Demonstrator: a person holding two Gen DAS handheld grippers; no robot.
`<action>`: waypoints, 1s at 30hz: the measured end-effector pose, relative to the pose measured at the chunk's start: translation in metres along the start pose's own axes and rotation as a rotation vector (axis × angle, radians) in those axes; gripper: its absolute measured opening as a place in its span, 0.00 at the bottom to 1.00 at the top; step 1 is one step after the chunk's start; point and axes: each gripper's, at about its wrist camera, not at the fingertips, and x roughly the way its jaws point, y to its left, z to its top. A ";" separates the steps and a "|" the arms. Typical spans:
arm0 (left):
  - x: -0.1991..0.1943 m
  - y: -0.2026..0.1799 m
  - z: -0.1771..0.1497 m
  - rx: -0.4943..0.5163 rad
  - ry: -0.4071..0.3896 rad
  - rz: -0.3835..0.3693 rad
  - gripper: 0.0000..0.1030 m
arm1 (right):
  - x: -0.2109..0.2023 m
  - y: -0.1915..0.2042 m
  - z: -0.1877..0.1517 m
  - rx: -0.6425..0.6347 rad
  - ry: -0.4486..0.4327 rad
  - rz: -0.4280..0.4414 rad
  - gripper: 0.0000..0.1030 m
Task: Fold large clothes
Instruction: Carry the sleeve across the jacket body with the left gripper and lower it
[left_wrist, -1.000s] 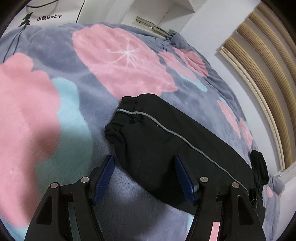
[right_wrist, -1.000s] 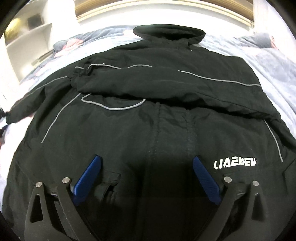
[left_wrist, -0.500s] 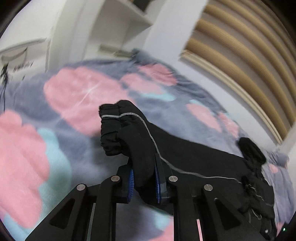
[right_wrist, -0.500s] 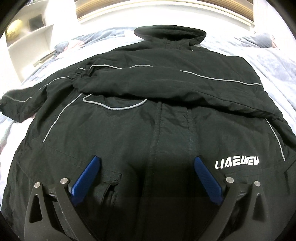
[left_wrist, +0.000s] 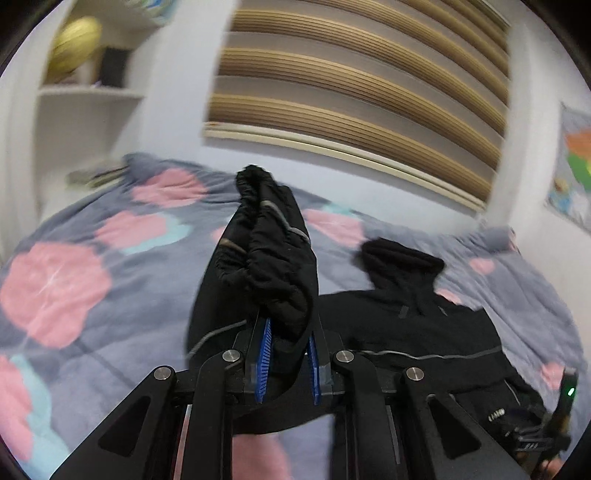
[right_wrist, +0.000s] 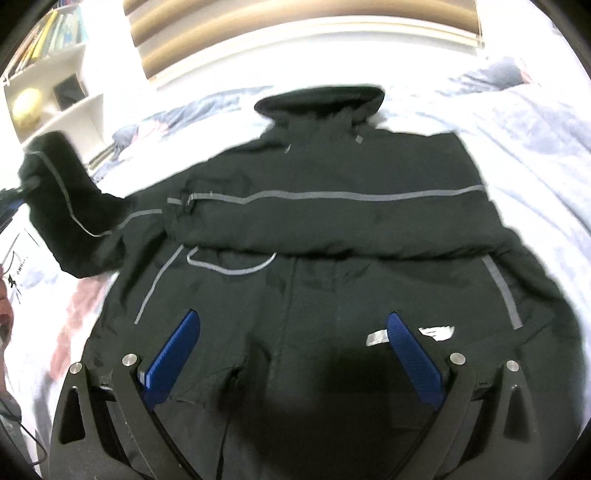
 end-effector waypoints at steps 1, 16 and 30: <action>0.005 -0.020 0.003 0.030 0.007 -0.021 0.17 | -0.009 -0.004 0.003 0.000 -0.012 -0.003 0.99; 0.069 -0.229 -0.029 0.205 0.165 -0.341 0.16 | -0.059 -0.075 0.004 0.070 -0.051 -0.067 0.99; 0.161 -0.278 -0.141 0.171 0.417 -0.446 0.21 | -0.035 -0.112 0.006 0.054 0.049 -0.155 0.99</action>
